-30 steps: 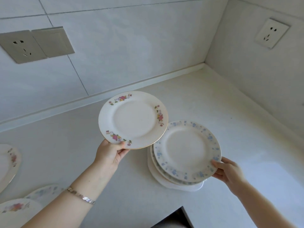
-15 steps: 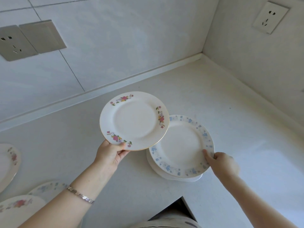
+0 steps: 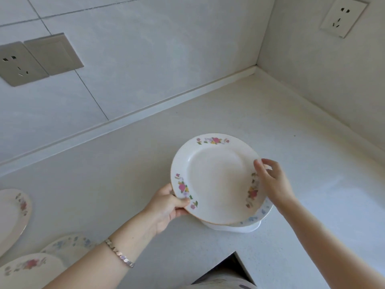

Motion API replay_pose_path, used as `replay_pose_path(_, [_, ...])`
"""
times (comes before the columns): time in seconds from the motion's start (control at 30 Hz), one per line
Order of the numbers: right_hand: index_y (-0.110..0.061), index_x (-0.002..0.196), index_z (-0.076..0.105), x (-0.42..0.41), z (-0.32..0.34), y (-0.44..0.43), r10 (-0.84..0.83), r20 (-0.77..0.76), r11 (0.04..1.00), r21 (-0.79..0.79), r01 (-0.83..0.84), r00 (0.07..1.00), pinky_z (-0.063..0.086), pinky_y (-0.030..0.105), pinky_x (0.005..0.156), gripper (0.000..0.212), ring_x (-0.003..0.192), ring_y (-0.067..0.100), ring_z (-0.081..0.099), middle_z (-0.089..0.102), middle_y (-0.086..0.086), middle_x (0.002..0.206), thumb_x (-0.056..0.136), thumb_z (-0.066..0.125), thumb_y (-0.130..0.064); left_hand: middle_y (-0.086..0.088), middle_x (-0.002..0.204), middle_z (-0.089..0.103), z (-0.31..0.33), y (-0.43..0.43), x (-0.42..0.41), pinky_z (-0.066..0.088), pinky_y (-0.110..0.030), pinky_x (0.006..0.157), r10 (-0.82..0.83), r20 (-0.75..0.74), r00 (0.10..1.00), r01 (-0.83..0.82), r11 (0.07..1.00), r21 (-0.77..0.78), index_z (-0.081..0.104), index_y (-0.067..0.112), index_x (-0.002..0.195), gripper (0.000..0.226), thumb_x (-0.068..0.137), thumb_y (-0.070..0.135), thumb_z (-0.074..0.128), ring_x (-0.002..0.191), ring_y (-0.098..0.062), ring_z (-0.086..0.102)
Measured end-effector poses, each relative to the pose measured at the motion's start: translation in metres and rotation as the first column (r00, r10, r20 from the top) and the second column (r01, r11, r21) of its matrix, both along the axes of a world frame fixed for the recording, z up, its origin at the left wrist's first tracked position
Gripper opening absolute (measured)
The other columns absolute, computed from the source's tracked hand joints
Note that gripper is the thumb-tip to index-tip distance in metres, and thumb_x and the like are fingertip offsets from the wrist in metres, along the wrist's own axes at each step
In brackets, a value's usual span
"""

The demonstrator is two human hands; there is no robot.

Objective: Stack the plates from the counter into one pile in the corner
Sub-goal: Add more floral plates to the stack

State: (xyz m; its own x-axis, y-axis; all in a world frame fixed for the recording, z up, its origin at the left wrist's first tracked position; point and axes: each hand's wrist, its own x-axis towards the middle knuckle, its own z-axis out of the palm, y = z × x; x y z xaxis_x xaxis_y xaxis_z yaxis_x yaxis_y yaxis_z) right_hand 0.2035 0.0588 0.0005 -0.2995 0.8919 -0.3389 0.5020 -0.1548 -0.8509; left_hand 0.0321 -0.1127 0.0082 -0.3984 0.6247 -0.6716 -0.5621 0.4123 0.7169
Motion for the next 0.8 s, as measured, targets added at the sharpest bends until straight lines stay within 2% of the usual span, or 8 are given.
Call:
replay_pose_path(0.1, [-0.013,0.127,0.05,0.014,-0.01,0.008,-0.009,0.177,0.995,0.104,-0.01,0.984,0.043,0.028,0.066,0.049,0.08,0.023,0.06,0.066,0.01,0.109,0.085,0.063,-0.034,-0.009,0.082,0.067,-0.004,0.013,0.006,0.058,-0.023,0.051,-0.128,-0.018,0.992,0.127,0.991,-0.05,0.058,0.01,0.086,0.034,0.082,-0.021,0.046,0.072,-0.021,0.065])
replay_pose_path(0.23, [-0.013,0.123,0.05,0.033,-0.027,0.006,0.007,0.287,0.994,0.104,-0.039,0.958,0.038,0.024,0.05,0.048,0.071,0.024,0.059,0.069,0.011,0.097,0.084,0.064,-0.036,-0.006,0.072,0.066,-0.012,0.026,0.007,0.054,-0.02,0.048,-0.385,-0.173,0.907,0.327,0.9,-0.287,0.057,0.012,0.079,0.018,0.082,-0.006,0.058,0.051,-0.01,0.062])
replay_pose_path(0.37, [-0.013,0.123,0.049,0.038,-0.04,0.006,0.027,0.399,0.989,0.123,-0.083,0.917,0.039,0.028,0.056,0.051,0.073,0.023,0.055,0.068,0.012,0.091,0.084,0.06,-0.045,-0.008,0.069,0.066,-0.025,0.033,0.008,0.051,-0.022,0.047,-0.469,-0.264,0.843,0.325,0.835,-0.444,0.058,0.009,0.076,0.008,0.079,0.003,0.063,0.042,-0.009,0.057])
replay_pose_path(0.47, [-0.02,0.124,0.046,0.036,-0.045,0.01,0.019,0.473,0.986,0.136,-0.095,0.881,0.04,0.03,0.058,0.054,0.075,0.024,0.054,0.066,0.006,0.085,0.083,0.055,-0.054,-0.012,0.073,0.071,-0.028,0.037,0.007,0.058,-0.03,0.063,-0.44,-0.356,0.824,0.239,0.841,-0.486,0.063,0.004,0.078,0.006,0.074,0.008,0.065,0.055,-0.019,0.063])
replay_pose_path(0.57, [-0.022,0.13,0.04,0.032,-0.045,0.013,0.032,0.548,0.98,0.148,-0.135,0.836,0.04,0.031,0.061,0.058,0.081,0.027,0.057,0.064,0.006,0.086,0.084,0.05,-0.057,-0.013,0.072,0.072,-0.027,0.04,0.003,0.061,-0.036,0.075,-0.485,-0.391,0.782,0.245,0.817,-0.522,0.068,-0.001,0.089,0.022,0.071,0.012,0.065,0.061,-0.023,0.066])
replay_pose_path(0.63, [-0.022,0.135,0.035,0.029,-0.041,0.014,0.056,0.626,0.967,0.161,-0.199,0.778,0.039,0.03,0.064,0.061,0.093,0.03,0.062,0.066,0.009,0.092,0.086,0.045,-0.058,-0.011,0.068,0.071,-0.024,0.042,0.002,0.061,-0.035,0.073,-0.541,-0.399,0.74,0.28,0.788,-0.549,0.067,0.001,0.087,0.02,0.072,0.013,0.062,0.06,-0.024,0.066])
replay_pose_path(0.7, [-0.021,0.135,0.037,0.027,-0.039,0.017,0.076,0.695,0.948,0.172,-0.268,0.715,0.04,0.03,0.064,0.062,0.096,0.03,0.063,0.068,0.01,0.098,0.087,0.041,-0.059,-0.008,0.064,0.067,-0.02,0.045,0.001,0.058,-0.029,0.065,-0.622,-0.414,0.665,0.329,0.741,-0.585,0.061,0.009,0.073,0.007,0.075,0.015,0.059,0.055,-0.023,0.062])
replay_pose_path(0.8, [-0.019,0.129,0.042,0.025,-0.037,0.022,0.108,0.779,0.927,0.145,-0.345,0.618,0.04,0.028,0.063,0.06,0.094,0.029,0.063,0.067,0.009,0.1,0.087,0.036,-0.062,-0.001,0.063,0.061,-0.019,0.047,0.001,0.043,-0.023,0.059,-0.706,-0.465,0.534,0.362,0.688,-0.629,0.047,0.02,0.058,0.022,0.079,0.018,0.053,0.06,-0.021,0.058])
